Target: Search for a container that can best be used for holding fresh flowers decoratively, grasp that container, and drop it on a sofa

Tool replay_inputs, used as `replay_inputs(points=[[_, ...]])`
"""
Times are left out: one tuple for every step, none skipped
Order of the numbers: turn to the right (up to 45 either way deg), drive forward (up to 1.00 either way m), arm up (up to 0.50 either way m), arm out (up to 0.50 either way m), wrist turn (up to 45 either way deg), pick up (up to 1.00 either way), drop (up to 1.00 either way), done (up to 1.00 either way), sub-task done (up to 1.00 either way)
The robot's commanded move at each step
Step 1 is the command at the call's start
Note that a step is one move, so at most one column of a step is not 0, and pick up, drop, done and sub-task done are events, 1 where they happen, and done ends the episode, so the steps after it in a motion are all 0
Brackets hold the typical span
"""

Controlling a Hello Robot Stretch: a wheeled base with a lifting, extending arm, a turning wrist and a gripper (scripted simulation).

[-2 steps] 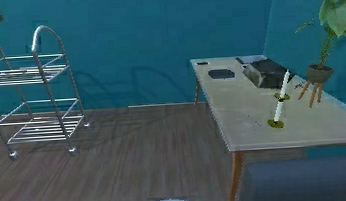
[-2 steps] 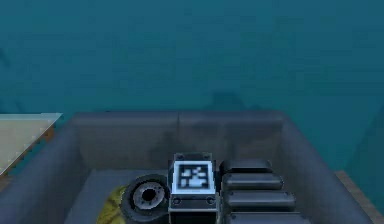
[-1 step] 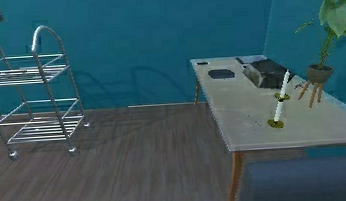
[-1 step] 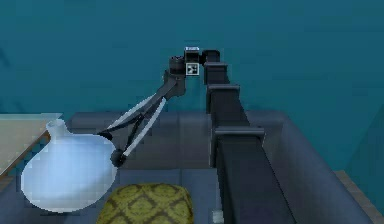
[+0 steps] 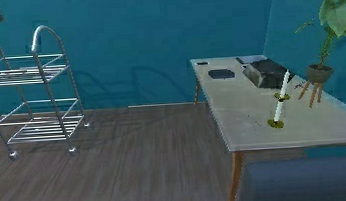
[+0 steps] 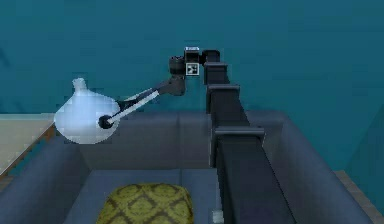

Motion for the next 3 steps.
replay_inputs(points=[[0.0, 0.0, 0.0, 0.0, 45.0, 0.0, 0.0, 0.0, 0.0], [0.0, 0.0, 0.0, 0.0, 42.0, 0.0, 0.0, 0.0, 0.0], [0.0, 0.0, -0.36, 0.0, 0.0, 0.0, 0.0, 0.0, 0.0]])
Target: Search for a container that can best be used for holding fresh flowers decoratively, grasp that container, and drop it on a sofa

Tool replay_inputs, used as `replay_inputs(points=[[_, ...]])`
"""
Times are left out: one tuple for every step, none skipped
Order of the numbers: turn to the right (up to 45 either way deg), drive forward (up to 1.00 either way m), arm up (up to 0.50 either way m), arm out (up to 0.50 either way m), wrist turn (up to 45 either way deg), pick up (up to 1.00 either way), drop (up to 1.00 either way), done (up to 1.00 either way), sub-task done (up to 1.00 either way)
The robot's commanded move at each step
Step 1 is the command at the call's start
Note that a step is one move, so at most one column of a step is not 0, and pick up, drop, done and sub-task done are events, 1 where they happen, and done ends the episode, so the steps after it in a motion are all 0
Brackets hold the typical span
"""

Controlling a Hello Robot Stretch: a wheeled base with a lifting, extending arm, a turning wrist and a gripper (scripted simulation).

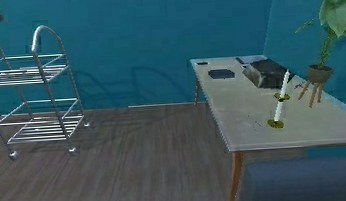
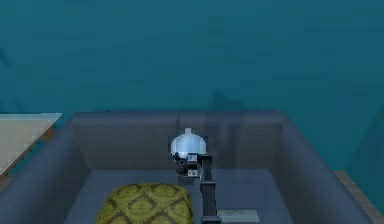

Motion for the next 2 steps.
replay_inputs(points=[[0.0, 0.0, -0.32, 0.0, 0.0, 0.0, 0.0, 0.0, 0.0], [0.0, 0.0, 0.0, 0.0, 0.0, 0.0, 1.0, 0.0, 0.0]])
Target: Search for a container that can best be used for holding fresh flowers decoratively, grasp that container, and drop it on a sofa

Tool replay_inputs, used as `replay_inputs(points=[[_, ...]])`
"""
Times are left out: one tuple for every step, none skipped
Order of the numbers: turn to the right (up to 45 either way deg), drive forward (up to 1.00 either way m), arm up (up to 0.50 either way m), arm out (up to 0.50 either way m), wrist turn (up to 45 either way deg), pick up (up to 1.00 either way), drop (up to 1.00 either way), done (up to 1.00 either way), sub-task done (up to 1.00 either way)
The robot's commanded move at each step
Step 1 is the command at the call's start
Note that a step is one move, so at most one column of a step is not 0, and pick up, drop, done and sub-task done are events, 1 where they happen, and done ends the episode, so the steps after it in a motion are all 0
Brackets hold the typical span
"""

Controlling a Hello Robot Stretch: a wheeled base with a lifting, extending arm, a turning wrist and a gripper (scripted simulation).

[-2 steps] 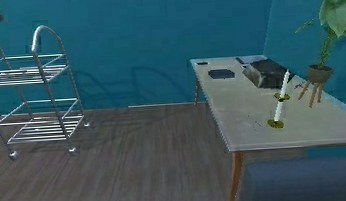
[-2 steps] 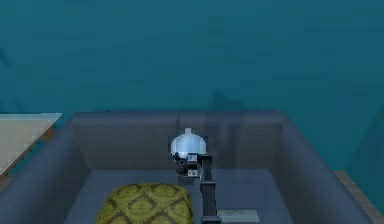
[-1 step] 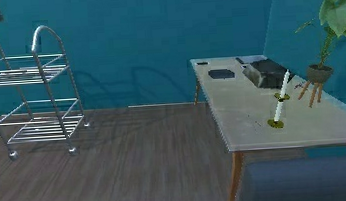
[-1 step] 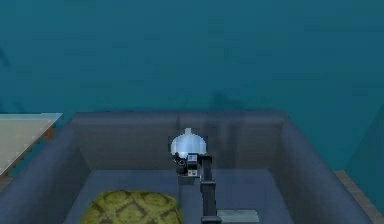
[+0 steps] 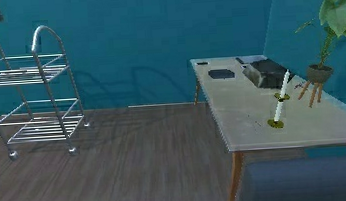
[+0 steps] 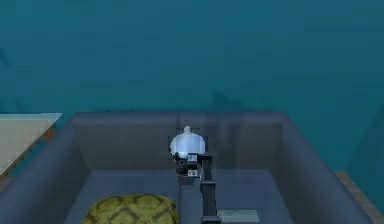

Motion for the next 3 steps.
replay_inputs(points=[[0.0, 0.0, 0.1, 0.0, 0.0, 0.0, 0.0, 0.0, 0.0], [0.0, 0.0, 0.0, -0.08, 0.0, 0.0, 0.0, 0.0, 0.0], [0.0, 0.0, 0.0, 0.0, 0.0, 0.0, 0.0, 1.0, 0.0]])
